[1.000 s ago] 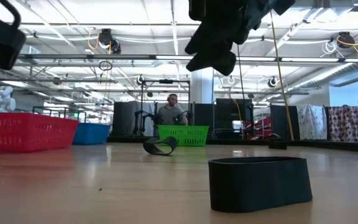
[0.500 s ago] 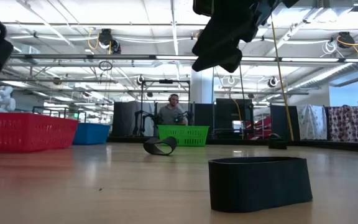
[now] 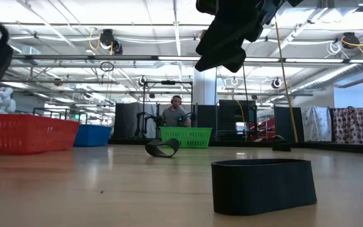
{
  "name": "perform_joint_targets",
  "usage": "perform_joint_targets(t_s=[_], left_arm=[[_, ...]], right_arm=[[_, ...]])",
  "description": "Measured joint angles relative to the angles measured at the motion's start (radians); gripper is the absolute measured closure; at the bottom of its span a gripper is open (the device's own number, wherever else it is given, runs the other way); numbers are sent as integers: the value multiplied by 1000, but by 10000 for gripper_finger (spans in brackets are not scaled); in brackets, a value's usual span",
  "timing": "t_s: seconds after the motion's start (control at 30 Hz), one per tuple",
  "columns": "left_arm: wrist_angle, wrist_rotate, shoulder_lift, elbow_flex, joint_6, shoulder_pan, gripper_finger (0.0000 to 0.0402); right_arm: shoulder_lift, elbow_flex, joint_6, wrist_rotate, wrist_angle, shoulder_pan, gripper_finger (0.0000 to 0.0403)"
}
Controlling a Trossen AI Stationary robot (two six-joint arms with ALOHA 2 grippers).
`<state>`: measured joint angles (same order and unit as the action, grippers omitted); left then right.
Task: Sort rubber bands into baskets
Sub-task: Put the black rubber band into the green bin
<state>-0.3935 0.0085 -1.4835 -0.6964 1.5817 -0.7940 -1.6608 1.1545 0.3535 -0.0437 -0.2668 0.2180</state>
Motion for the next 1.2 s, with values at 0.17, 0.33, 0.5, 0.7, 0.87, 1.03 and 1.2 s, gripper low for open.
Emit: perform_joint_targets(t_s=[0.17, 0.33, 0.5, 0.7, 0.87, 1.03, 1.2], left_arm=[[76, -20, 7, 0, -35, 1, 281], [88, -30, 7, 0, -42, 3, 281], [89, -45, 4, 0, -26, 6, 281], [94, -36, -52, 0, -19, 10, 281], [104, -21, -86, -5, -28, 23, 281], [111, -6, -86, -3, -59, 39, 283], [157, -4, -90, 0, -164, 47, 338]], right_arm=[[0, 0, -3, 0, 0, 0, 237], [-1, 0, -3, 0, 0, 0, 237], [-1, 0, -3, 0, 0, 0, 237], [-1, 0, -3, 0, 0, 0, 237], [-1, 0, -3, -1, -1, 0, 237], [-1, 0, -3, -1, -1, 0, 237], [-1, 0, -16, 0, -1, 0, 237]])
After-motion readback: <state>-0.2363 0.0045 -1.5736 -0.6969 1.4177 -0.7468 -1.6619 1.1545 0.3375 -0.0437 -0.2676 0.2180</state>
